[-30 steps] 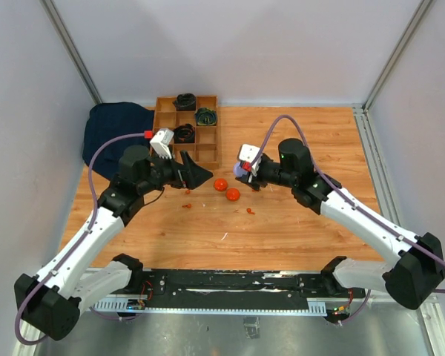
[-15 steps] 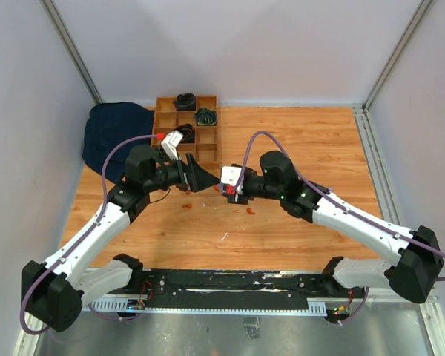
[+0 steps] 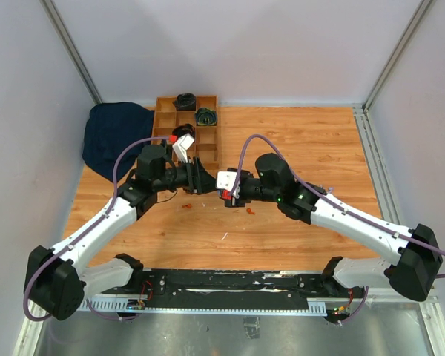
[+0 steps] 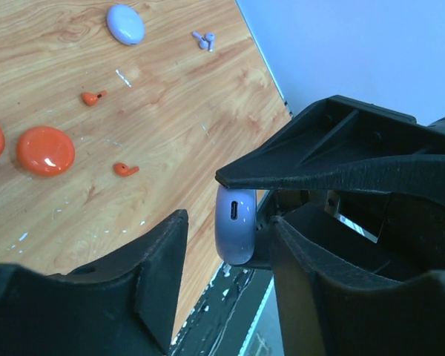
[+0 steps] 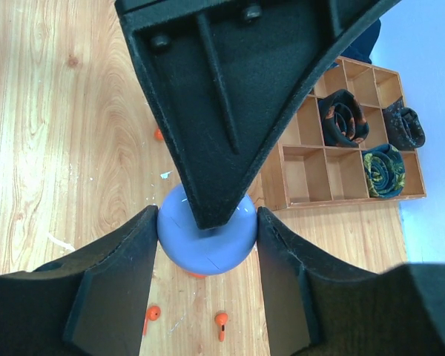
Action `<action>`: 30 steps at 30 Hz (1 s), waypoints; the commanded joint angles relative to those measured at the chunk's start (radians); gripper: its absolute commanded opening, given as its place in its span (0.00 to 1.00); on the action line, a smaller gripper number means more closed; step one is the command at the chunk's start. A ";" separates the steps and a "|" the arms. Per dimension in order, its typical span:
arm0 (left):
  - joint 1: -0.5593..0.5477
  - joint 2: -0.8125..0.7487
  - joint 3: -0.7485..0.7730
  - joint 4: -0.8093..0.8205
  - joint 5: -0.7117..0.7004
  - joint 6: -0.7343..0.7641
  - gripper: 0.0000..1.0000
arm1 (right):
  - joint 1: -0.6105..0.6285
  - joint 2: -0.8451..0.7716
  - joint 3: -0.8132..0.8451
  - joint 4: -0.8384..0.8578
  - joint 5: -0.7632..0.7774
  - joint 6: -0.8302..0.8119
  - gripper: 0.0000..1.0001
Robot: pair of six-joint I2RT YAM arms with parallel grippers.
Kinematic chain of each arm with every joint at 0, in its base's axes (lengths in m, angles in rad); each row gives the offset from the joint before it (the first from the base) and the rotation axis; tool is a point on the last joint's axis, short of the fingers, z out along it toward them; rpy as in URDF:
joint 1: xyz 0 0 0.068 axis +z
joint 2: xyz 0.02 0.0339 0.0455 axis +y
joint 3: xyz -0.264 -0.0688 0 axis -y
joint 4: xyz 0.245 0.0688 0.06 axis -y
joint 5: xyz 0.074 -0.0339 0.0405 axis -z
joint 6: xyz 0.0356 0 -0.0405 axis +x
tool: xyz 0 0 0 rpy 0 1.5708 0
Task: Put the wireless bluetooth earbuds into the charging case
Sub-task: Pick up the charging case at the center of the board.
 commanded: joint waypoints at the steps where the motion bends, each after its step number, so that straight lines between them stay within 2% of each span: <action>1: -0.014 0.007 0.001 0.029 0.031 0.016 0.50 | 0.015 -0.016 0.023 0.016 0.005 -0.012 0.52; 6: -0.021 0.025 0.008 0.006 0.040 0.037 0.44 | 0.016 -0.014 0.023 0.026 -0.005 -0.010 0.52; 12: -0.025 0.026 0.012 0.007 0.044 0.047 0.30 | 0.016 -0.013 0.018 0.033 -0.008 -0.007 0.54; 16: -0.025 -0.009 0.002 0.017 -0.016 0.069 0.16 | 0.011 -0.033 0.001 0.036 0.016 0.005 0.64; 19: -0.025 -0.037 -0.025 0.058 -0.062 0.062 0.11 | -0.010 -0.057 -0.012 0.038 -0.008 0.044 0.71; 23: -0.025 -0.077 -0.073 0.137 -0.116 0.032 0.11 | -0.085 -0.105 -0.046 0.076 -0.102 0.155 0.78; 27: -0.025 -0.131 -0.121 0.227 -0.168 0.001 0.10 | -0.171 -0.157 -0.111 0.193 -0.235 0.337 0.80; 30: -0.026 -0.173 -0.157 0.306 -0.202 -0.027 0.10 | -0.201 -0.168 -0.152 0.296 -0.271 0.482 0.80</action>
